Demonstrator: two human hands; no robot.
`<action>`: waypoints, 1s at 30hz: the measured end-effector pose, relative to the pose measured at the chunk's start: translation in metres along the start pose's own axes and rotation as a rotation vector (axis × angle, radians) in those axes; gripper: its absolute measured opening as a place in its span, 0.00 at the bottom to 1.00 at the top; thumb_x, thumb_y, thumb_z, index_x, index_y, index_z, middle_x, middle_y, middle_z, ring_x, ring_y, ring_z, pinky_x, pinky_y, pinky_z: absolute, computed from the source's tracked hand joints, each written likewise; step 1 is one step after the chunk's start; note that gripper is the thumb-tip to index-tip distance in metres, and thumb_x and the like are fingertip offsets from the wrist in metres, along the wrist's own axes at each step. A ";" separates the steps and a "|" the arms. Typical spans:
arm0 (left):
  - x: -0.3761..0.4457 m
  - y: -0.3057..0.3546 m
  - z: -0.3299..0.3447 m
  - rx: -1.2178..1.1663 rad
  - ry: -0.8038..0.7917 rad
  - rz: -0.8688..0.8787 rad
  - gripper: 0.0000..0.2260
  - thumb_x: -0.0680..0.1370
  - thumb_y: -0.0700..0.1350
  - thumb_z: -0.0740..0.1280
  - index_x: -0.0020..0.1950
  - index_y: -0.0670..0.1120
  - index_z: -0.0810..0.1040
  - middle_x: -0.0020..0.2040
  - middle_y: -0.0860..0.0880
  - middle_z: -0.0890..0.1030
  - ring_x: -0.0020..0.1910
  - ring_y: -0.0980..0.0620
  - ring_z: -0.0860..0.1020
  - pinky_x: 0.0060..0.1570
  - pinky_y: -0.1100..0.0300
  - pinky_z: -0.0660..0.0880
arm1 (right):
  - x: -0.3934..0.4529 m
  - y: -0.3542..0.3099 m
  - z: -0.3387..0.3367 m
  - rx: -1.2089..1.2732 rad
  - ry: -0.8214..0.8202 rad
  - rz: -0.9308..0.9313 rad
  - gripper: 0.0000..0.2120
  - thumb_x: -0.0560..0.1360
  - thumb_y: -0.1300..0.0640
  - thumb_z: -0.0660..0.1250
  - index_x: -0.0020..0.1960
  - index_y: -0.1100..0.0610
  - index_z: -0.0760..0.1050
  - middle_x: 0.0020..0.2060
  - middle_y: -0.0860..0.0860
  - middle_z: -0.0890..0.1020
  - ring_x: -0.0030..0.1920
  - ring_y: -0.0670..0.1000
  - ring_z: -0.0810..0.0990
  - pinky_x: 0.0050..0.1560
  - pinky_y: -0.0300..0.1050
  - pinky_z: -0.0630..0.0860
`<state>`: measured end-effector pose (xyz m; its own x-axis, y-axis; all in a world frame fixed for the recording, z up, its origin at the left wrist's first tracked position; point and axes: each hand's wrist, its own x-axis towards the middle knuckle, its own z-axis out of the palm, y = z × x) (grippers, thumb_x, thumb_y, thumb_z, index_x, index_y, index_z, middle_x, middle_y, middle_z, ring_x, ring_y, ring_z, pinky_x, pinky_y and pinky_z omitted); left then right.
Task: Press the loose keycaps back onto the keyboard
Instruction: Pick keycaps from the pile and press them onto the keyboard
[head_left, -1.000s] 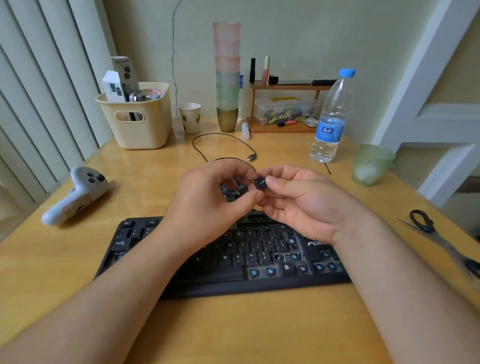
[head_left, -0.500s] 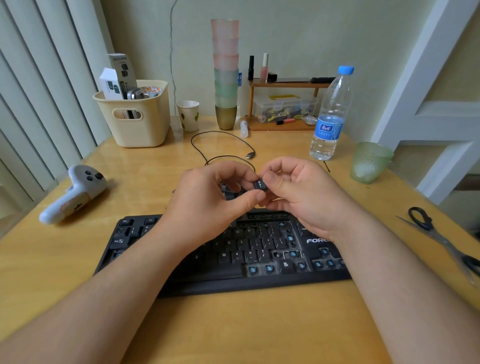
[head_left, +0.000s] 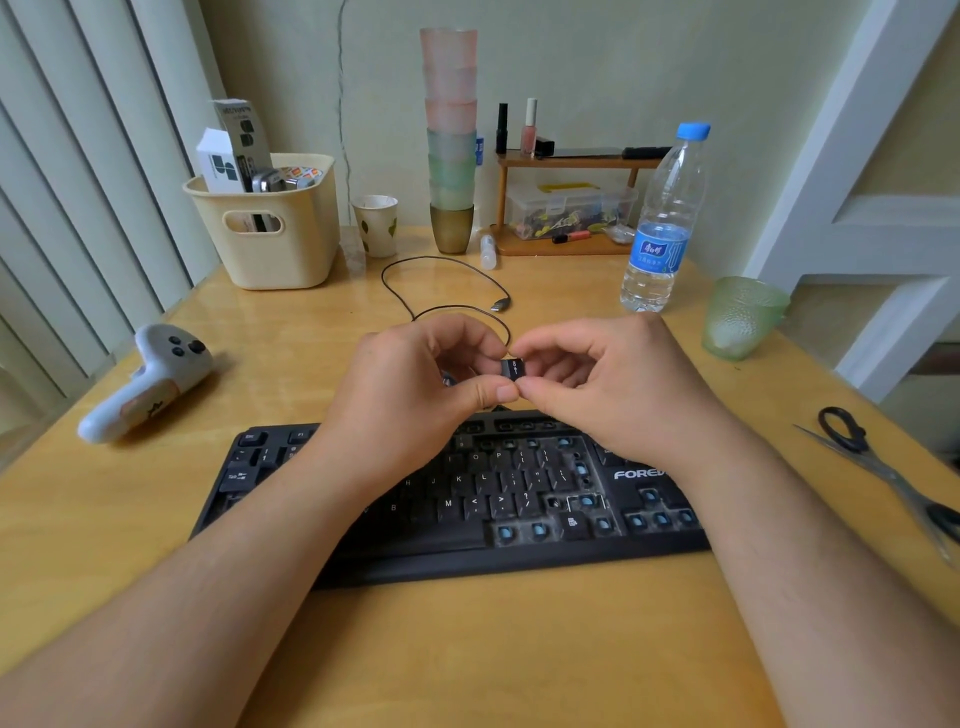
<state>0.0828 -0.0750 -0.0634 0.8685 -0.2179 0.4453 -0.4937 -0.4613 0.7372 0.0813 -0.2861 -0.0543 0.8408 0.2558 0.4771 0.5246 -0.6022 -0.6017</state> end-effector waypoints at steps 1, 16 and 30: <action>0.000 0.000 0.000 -0.003 0.002 0.001 0.12 0.69 0.50 0.82 0.48 0.55 0.82 0.42 0.59 0.85 0.42 0.59 0.82 0.44 0.73 0.72 | 0.000 0.000 0.000 -0.014 -0.005 -0.008 0.12 0.71 0.56 0.79 0.52 0.44 0.87 0.38 0.42 0.85 0.39 0.44 0.84 0.44 0.41 0.82; -0.018 0.025 0.030 0.304 -0.320 0.304 0.13 0.79 0.62 0.66 0.59 0.60 0.82 0.52 0.65 0.81 0.55 0.62 0.73 0.57 0.62 0.71 | -0.005 0.015 -0.115 -0.477 -0.327 0.230 0.06 0.74 0.50 0.77 0.50 0.42 0.84 0.37 0.41 0.83 0.40 0.41 0.79 0.44 0.40 0.77; -0.025 0.024 0.045 0.415 -0.429 0.450 0.18 0.82 0.63 0.58 0.64 0.59 0.82 0.59 0.62 0.82 0.61 0.59 0.73 0.64 0.51 0.74 | -0.043 0.046 -0.109 -0.706 -0.517 0.260 0.07 0.76 0.48 0.74 0.54 0.44 0.84 0.37 0.40 0.82 0.39 0.41 0.78 0.40 0.39 0.72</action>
<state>0.0516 -0.1189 -0.0799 0.5698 -0.7394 0.3586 -0.8218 -0.5167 0.2403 0.0544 -0.4073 -0.0323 0.9655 0.2516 -0.0675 0.2496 -0.9677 -0.0367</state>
